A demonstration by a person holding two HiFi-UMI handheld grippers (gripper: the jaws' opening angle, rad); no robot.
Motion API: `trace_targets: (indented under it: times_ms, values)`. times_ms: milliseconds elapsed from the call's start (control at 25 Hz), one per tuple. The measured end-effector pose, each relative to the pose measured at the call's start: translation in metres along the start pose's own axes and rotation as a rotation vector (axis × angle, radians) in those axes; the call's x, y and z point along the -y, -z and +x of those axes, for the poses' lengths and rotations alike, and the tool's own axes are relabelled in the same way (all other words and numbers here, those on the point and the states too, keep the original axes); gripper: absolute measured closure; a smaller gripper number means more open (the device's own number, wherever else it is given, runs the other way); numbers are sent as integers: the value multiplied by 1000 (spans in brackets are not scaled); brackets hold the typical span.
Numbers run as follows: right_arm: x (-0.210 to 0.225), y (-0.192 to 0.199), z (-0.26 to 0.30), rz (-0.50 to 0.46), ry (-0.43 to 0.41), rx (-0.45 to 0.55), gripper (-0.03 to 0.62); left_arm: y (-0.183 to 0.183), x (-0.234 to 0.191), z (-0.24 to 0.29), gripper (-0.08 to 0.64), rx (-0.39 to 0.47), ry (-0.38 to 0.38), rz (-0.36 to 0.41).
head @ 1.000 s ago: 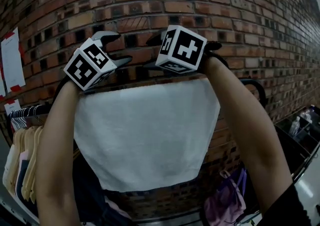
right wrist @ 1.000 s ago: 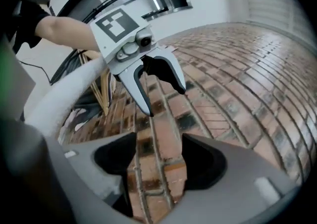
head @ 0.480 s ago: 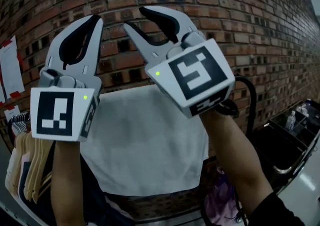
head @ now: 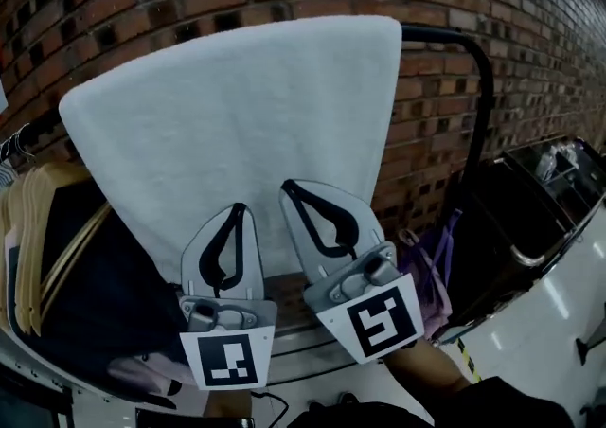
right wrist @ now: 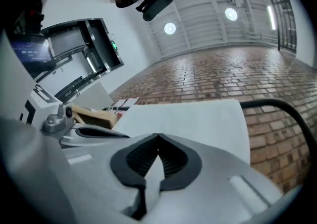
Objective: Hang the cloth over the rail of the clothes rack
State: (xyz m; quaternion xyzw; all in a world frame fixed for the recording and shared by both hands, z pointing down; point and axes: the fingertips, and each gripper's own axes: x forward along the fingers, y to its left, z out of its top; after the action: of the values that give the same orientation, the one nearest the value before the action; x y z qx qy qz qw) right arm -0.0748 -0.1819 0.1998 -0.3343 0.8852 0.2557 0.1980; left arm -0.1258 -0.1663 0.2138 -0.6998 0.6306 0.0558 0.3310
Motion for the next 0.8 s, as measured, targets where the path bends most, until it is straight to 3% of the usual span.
trace_targets:
  times_ms: [120, 240, 320, 560, 800]
  values:
    - [-20, 59, -36, 90, 6, -133, 588, 35, 31, -26, 557, -69, 25, -50]
    - [-30, 101, -60, 150, 22, -202, 588, 76, 49, -41, 557, -165, 36, -82]
    - [-35, 121, -73, 175, 28, -252, 588, 100, 54, -49, 557, -223, 19, -143]
    - [-36, 153, -93, 222, 64, -333, 588, 135, 77, -63, 557, -304, 18, -198]
    - [-34, 161, -98, 235, 84, -345, 588, 144, 87, -62, 557, -321, 23, -224]
